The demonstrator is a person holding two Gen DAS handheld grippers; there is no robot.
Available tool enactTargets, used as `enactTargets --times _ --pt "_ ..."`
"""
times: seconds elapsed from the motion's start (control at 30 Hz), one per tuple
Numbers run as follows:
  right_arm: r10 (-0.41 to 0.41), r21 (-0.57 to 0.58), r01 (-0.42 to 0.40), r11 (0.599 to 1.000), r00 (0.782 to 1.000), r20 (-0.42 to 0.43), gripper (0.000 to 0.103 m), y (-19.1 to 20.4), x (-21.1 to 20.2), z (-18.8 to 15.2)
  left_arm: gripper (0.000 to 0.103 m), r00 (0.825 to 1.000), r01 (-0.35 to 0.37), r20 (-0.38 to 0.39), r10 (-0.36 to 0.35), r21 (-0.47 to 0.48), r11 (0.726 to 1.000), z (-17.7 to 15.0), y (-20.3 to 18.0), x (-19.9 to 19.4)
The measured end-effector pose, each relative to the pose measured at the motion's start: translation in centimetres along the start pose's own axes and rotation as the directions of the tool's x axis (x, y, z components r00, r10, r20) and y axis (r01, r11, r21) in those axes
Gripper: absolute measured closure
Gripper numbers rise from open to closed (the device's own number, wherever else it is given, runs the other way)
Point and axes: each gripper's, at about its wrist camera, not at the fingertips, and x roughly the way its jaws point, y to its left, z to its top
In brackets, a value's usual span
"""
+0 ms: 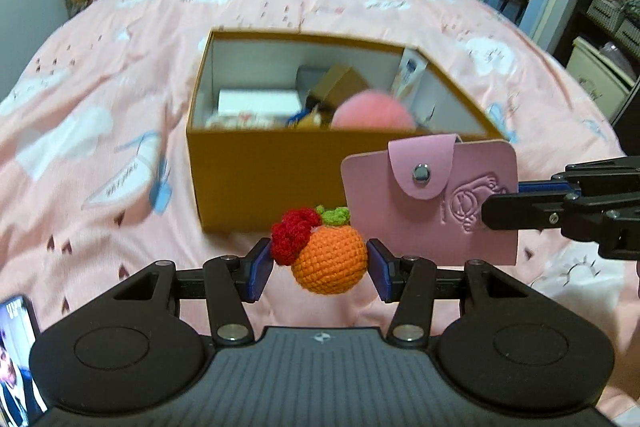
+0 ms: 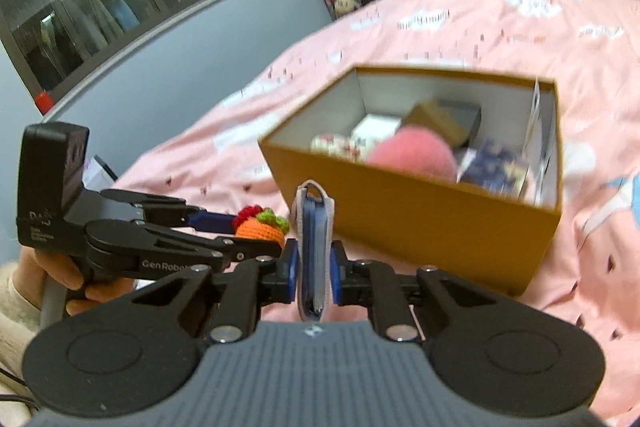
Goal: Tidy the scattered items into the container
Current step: 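Lift the crocheted orange and pink wallet and carry both over the orange box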
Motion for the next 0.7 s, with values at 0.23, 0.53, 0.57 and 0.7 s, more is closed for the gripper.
enactTargets --times 0.23,0.53,0.57,0.7 --pt "-0.040 -0.044 0.045 0.998 0.994 0.098 0.086 0.7 -1.4 2.7 0.044 0.996 0.002 0.095 -0.006 0.041 0.999 3.4 -0.1 -1.4" --pt "-0.226 -0.141 0.262 0.955 0.947 0.228 0.086 0.8 -0.9 6.0 0.044 0.987 -0.027 0.161 0.014 0.082 0.996 8.2 -0.1 0.0" --pt "-0.255 -0.156 0.296 0.942 0.937 0.239 0.086 0.7 -0.5 6.3 0.044 0.987 -0.032 0.163 0.018 0.082 0.996 8.7 0.0 0.5" --pt "-0.355 -0.197 0.407 0.892 0.900 0.254 0.086 -0.2 1.8 7.2 0.044 0.989 -0.039 0.148 0.029 0.069 0.997 10.4 0.3 2.9"
